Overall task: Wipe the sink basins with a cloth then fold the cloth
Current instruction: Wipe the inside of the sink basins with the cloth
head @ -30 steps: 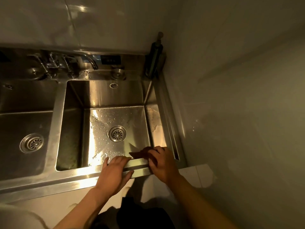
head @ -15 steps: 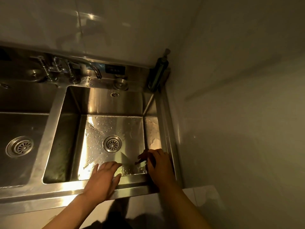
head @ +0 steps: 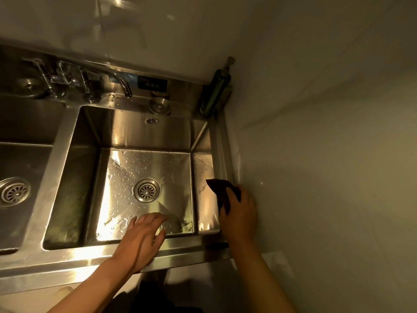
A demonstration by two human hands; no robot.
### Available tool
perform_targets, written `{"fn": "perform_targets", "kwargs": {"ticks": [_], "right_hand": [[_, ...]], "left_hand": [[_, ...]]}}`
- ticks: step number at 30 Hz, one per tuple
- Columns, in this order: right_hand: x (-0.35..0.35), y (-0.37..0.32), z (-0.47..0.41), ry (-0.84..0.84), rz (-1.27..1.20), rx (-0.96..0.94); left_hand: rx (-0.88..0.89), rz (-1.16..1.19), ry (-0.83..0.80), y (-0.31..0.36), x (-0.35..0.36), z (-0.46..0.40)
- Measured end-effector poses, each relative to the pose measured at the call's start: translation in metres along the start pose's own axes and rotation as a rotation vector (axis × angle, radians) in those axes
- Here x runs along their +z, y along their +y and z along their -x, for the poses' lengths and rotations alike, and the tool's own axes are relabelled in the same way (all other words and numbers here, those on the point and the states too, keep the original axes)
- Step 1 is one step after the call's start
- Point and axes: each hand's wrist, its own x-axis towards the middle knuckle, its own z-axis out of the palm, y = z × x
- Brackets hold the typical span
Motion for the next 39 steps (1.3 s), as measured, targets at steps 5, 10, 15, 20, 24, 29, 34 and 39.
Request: {"fn": "perform_targets", "kwargs": {"ticks": [5, 10, 15, 20, 24, 29, 34, 39], "right_hand": [[0.043, -0.009, -0.011, -0.143, 0.137, -0.052], [0.064, -0.007, -0.045, -0.048, 0.194, -0.128], [0.069, -0.01, -0.094, 0.056, 0.146, -0.253], [0.07, -0.027, -0.145, 0.062, 0.142, -0.251], [0.067, -0.04, -0.184, 0.029, 0.186, -0.259], [0.064, -0.053, -0.219, 0.041, 0.165, -0.253], [0.063, -0.052, -0.217, 0.082, 0.079, -0.278], [0.062, -0.032, -0.171, 0.057, 0.023, -0.276]], "left_hand": [[0.013, 0.017, -0.002, 0.007, 0.002, -0.011], [0.01, 0.041, 0.007, 0.006, 0.002, -0.026], [-0.009, 0.06, -0.003, 0.005, 0.006, -0.043], [-0.027, 0.055, 0.005, -0.005, 0.006, -0.05], [-0.07, 0.035, 0.016, -0.021, -0.001, -0.049], [-0.099, -0.01, 0.045, -0.04, -0.005, -0.042], [-0.113, -0.04, 0.018, -0.044, 0.002, -0.024], [-0.112, -0.133, -0.057, -0.041, 0.015, -0.004]]}}
